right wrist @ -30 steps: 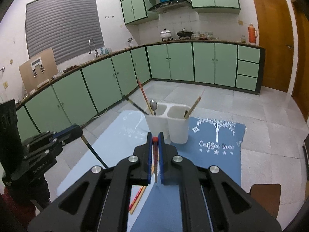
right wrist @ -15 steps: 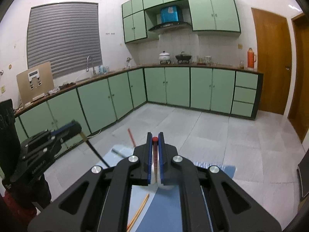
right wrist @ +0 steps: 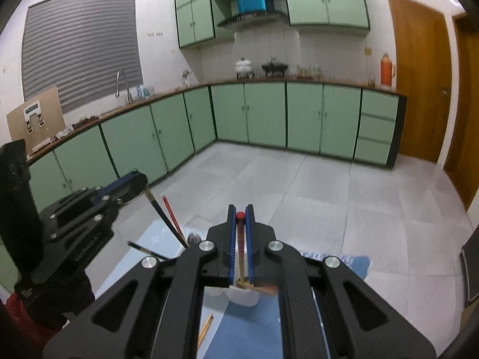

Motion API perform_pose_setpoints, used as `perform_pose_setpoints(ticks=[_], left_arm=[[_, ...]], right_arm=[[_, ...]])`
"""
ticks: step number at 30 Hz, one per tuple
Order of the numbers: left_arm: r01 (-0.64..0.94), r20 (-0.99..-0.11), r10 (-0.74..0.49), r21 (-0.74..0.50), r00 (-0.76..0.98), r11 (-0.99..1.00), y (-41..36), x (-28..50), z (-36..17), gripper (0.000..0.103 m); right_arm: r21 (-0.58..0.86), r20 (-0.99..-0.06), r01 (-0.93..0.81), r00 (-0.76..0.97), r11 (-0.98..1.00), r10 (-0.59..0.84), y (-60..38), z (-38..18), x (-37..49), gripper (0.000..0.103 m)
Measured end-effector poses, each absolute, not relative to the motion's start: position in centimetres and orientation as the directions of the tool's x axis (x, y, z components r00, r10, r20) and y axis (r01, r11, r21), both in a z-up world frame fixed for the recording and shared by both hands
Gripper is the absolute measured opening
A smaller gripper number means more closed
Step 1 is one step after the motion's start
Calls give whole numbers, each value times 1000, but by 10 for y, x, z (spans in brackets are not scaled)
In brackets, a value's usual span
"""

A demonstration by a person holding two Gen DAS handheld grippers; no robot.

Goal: Organize utensils
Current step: 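Lift both held chopsticks and carry them above the white holder, then open both grippers to drop the chopsticks into the holder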

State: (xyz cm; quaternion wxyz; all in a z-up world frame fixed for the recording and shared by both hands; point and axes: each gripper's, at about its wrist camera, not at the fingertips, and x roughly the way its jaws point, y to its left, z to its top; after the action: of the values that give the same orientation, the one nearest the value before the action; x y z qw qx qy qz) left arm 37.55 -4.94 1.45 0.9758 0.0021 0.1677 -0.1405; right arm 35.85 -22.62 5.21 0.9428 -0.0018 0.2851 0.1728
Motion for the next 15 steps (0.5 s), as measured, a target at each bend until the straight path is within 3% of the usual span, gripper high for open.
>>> perform_pose_setpoints(ticks=[2,6,15], left_arm=[[272,-363,-274,-57,891,961,-46,382,1,9],[271,-367,-274,-59,889,961,-42,375,-6,24],[248,-355,-245,-37,902,968,-36,321,9,50]], right_arm=[[99,-550,-323,771,941,322,-226,43,361,9],[113,-548,-310,773,944,319,-230,40,357,11],[129,-449,-264,844,956,294,-252,53,299,52]])
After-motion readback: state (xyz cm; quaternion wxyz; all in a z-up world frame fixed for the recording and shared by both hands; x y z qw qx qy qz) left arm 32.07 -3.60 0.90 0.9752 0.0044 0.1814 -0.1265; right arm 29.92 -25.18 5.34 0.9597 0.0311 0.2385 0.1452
